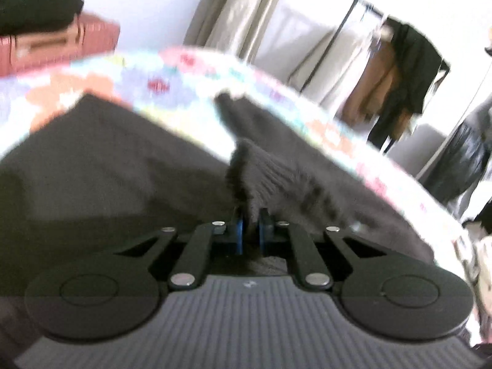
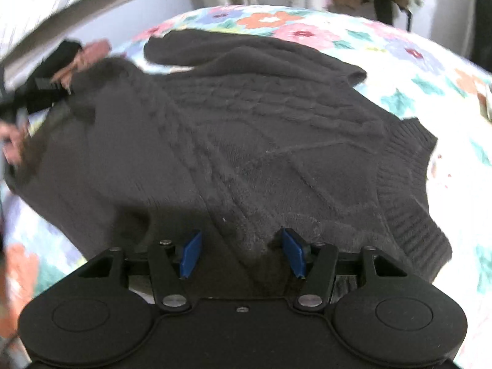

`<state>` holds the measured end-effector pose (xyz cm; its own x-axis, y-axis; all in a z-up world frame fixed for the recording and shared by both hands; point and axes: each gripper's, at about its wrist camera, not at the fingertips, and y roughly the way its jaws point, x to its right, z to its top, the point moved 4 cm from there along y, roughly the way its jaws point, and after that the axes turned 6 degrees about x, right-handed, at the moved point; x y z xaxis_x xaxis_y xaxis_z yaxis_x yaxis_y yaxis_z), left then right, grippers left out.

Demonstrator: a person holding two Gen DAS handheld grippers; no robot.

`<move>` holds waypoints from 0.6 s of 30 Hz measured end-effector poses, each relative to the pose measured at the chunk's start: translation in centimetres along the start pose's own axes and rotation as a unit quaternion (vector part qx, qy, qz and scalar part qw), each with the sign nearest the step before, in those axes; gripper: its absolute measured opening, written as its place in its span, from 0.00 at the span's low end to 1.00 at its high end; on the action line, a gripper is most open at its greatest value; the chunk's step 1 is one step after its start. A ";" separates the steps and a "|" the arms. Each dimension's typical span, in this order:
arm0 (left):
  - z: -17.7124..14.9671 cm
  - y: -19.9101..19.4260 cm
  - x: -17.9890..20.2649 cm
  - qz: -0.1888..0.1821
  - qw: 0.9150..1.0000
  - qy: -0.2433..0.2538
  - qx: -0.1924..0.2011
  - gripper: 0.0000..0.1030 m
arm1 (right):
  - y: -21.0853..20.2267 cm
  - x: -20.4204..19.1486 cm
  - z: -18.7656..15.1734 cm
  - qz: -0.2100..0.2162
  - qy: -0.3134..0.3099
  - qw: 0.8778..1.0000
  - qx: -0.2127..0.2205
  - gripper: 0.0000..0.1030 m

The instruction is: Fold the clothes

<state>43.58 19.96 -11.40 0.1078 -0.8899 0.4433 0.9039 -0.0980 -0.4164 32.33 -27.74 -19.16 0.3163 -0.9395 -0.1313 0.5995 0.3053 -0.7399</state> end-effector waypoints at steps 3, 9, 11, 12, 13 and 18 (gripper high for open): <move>2.4 -2.0 0.8 -0.005 0.999 0.006 0.049 0.08 | 0.4 -0.2 0.1 -0.013 -0.019 1.000 0.004 0.60; 3.7 -2.8 -2.7 -0.012 0.994 -0.087 0.066 0.07 | 0.3 0.1 -0.5 -0.027 -0.047 0.998 0.012 0.52; 2.8 -1.7 -4.4 0.032 0.995 -0.086 0.041 0.07 | 0.2 0.0 -0.6 -0.028 -0.057 0.998 0.015 0.42; 2.3 -1.3 -4.9 0.042 0.995 -0.087 0.026 0.08 | 0.1 -0.2 -0.6 -0.029 -0.065 0.997 0.016 0.32; 1.9 -0.8 -5.4 0.051 0.995 -0.089 0.012 0.09 | 0.0 -0.4 -0.6 -0.030 -0.073 0.997 0.017 0.28; -1.4 1.2 -6.5 -0.022 0.981 -0.178 -0.069 0.56 | -1.2 -0.9 -0.3 -0.059 -0.081 0.994 0.034 0.08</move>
<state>43.33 25.00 -15.89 0.2297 -0.6739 0.7022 0.8486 -0.2146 -0.4836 31.12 -27.26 -18.30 0.3515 -0.9339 0.0653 0.6860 0.2095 -0.6968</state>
